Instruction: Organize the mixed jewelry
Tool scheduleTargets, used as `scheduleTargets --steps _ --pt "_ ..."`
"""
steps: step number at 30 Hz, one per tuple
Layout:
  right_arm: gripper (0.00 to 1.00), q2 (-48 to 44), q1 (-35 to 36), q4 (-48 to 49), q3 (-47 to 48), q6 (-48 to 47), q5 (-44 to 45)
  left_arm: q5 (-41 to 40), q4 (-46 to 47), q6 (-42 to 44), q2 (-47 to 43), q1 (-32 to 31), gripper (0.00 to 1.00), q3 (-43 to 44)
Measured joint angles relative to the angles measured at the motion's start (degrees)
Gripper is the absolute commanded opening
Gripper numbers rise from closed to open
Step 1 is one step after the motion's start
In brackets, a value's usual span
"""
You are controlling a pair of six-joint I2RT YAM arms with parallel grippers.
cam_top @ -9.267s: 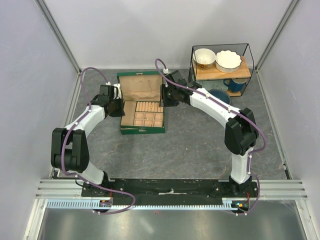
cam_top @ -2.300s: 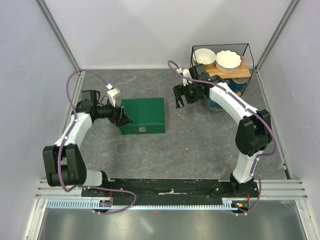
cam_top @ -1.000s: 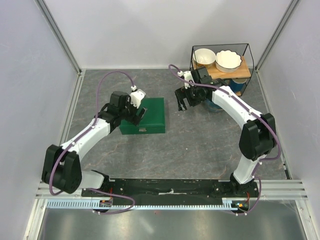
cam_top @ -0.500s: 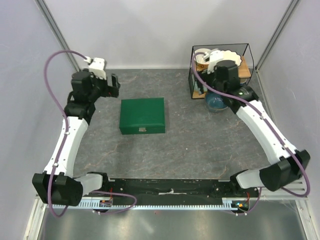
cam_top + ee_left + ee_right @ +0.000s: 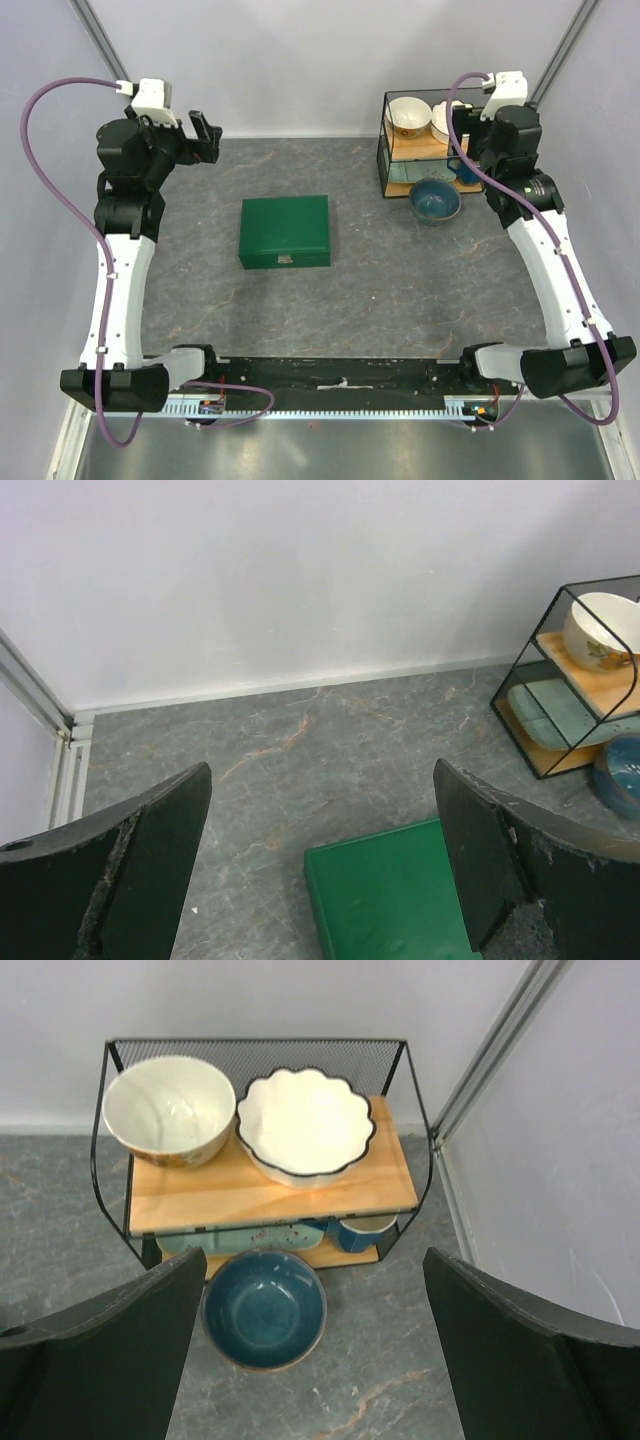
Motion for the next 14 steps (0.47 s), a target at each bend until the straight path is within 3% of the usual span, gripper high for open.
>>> scheduleTargets --steps 14 --pt "0.98 1.7 0.1 1.7 5.6 0.1 2.6 3.0 1.4 -2.3 0.9 0.0 0.99 0.5"
